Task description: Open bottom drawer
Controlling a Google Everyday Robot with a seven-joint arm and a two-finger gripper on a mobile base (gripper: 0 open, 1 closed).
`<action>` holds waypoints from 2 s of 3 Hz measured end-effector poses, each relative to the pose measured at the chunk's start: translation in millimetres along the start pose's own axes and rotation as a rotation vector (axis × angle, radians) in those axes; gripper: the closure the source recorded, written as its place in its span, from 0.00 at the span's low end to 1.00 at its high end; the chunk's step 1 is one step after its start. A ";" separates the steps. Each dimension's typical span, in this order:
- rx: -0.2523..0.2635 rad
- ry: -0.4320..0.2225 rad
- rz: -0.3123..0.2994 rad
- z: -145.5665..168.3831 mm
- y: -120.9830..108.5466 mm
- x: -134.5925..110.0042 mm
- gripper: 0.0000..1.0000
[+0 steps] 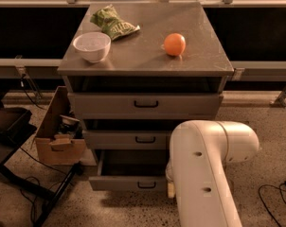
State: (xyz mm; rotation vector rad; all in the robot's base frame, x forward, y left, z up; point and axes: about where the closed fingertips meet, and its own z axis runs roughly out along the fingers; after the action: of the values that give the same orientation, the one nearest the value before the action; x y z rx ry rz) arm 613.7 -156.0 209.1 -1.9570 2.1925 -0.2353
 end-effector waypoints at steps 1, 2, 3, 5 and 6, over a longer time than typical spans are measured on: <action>-0.008 -0.015 -0.003 1.6 2.9 0.8 0.00; -0.088 -0.007 -0.017 28.2 44.2 13.2 0.18; -0.172 0.005 0.000 39.4 87.8 28.0 0.49; -0.172 0.005 0.000 32.9 83.2 27.8 0.94; -0.148 -0.007 0.029 19.4 80.2 43.0 1.00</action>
Offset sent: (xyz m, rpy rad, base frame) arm -0.0638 -0.0345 -0.0925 0.0690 0.2994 -0.1193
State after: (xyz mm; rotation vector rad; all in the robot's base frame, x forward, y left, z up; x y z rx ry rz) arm 536.6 -189.3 169.1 -1.9950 2.2918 -0.0634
